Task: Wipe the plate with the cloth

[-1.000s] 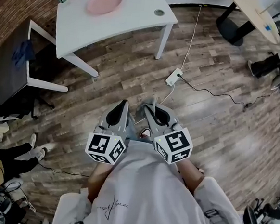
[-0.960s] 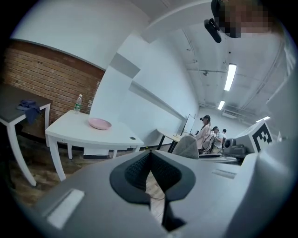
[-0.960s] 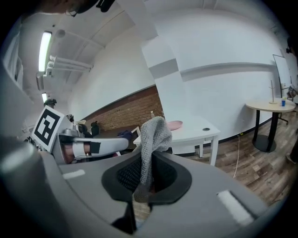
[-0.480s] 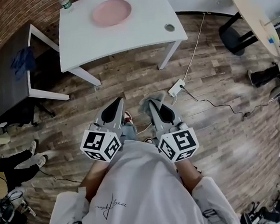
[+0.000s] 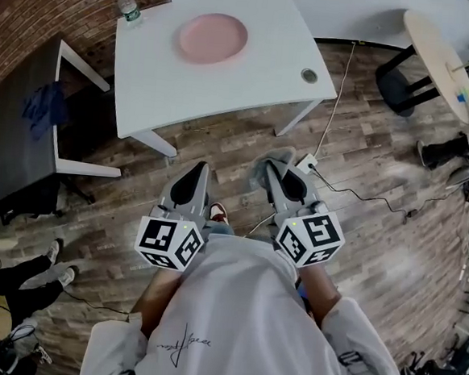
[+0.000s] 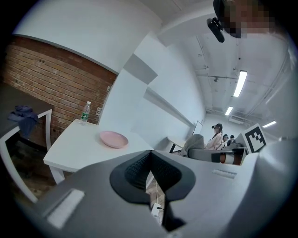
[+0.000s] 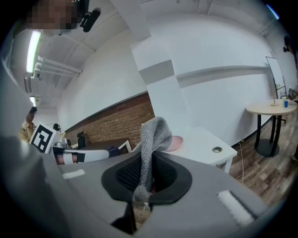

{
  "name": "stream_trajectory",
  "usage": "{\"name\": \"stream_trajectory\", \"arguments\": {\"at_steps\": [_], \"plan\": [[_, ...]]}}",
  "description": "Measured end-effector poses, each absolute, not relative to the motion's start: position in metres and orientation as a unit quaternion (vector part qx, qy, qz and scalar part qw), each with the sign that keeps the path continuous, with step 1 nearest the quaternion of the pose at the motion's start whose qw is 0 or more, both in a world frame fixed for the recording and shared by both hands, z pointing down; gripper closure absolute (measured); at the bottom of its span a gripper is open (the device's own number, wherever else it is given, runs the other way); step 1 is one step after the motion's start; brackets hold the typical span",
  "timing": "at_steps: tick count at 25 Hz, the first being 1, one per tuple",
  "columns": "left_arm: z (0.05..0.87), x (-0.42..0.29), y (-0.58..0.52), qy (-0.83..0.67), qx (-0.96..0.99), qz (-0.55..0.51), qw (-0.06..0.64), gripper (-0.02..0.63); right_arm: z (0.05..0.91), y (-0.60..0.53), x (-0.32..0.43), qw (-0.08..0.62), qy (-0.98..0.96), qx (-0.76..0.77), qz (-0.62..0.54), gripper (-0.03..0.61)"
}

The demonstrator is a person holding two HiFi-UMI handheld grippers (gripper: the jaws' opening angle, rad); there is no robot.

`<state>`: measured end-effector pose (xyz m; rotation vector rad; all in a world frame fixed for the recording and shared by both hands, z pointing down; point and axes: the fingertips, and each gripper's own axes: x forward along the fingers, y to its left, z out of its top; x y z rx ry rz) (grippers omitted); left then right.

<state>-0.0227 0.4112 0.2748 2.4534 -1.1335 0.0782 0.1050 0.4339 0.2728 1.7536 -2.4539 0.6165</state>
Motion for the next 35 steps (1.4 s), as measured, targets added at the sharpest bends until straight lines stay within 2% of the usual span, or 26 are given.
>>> {"name": "stream_trajectory", "arguments": {"at_steps": [14,35], "plan": [[0.289,-0.024,0.36,-0.414,0.878,0.028,0.24,0.606,0.281,0.373,0.114,0.043,-0.792,0.573,0.207,0.541],[0.287,0.065,0.188,-0.461,0.85,0.045,0.249,0.603,0.29,0.182,0.19,0.059,-0.833,0.498,0.233,0.541]]}}
